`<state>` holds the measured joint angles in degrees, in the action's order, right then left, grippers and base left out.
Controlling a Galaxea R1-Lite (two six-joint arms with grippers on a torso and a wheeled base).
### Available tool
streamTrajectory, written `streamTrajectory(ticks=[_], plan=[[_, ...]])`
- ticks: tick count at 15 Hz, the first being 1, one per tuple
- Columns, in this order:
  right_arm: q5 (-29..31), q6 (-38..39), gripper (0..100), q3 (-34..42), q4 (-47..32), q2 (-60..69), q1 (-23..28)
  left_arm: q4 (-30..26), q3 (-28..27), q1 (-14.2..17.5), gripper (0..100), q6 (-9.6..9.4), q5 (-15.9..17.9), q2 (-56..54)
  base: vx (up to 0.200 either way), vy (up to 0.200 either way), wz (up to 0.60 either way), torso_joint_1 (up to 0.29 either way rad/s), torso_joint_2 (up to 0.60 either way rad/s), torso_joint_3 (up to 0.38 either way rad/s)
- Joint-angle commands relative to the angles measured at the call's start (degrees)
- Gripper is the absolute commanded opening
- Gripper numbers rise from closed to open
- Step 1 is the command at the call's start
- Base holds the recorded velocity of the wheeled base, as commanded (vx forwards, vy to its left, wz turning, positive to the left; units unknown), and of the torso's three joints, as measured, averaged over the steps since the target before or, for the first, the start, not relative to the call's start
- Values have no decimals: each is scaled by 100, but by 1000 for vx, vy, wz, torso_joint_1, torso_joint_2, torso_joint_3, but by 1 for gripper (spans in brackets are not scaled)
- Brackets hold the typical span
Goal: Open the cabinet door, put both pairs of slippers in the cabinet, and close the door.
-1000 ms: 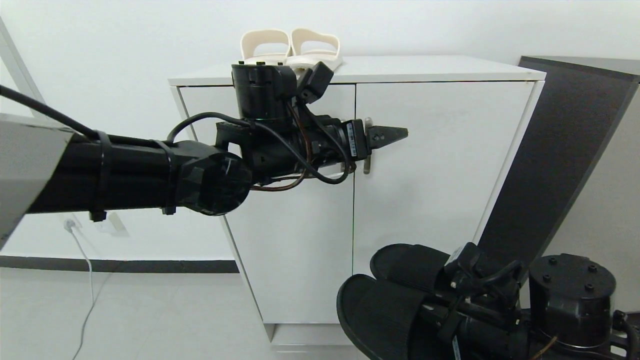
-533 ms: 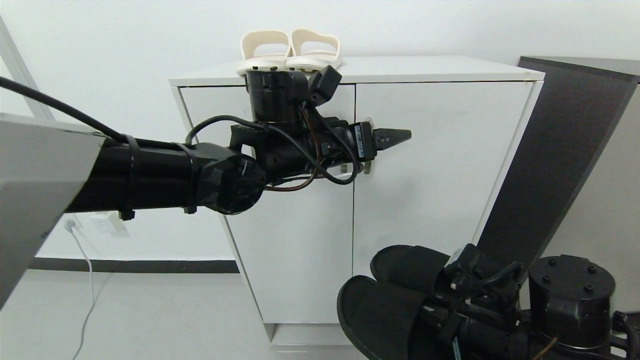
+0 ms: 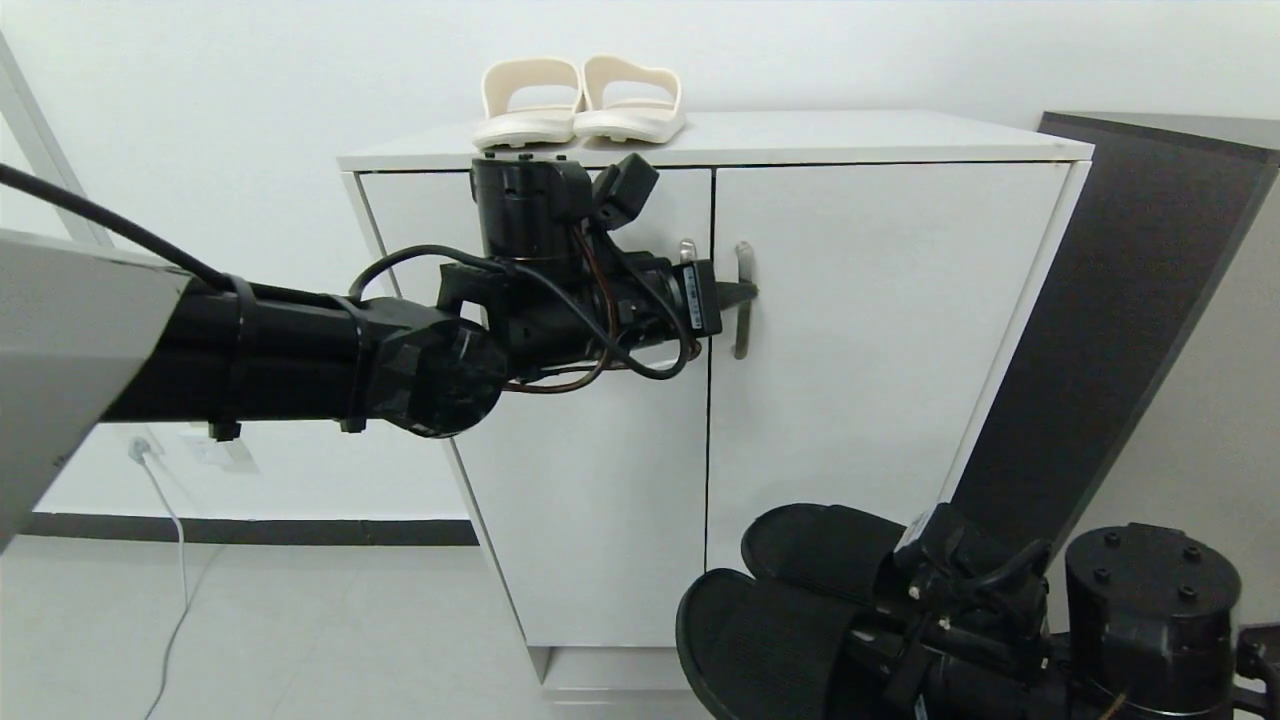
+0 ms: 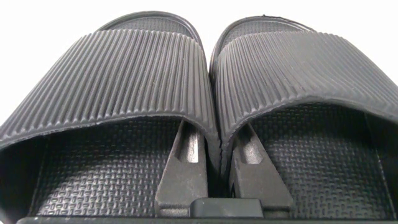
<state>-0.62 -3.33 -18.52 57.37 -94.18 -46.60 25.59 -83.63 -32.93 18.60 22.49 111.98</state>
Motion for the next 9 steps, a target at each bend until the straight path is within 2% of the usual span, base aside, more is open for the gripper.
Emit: streamTrajectory(ticks=[1,9], plan=[[-61,-10,0,32,2,32,-24,8,233,6,0,3,1,-344,0,0,0,0,0,0],[-544,-168,0,358,-6,304,-261,157,1024,-390,0,12,-8,-1003,0,0,0,0,0,0]])
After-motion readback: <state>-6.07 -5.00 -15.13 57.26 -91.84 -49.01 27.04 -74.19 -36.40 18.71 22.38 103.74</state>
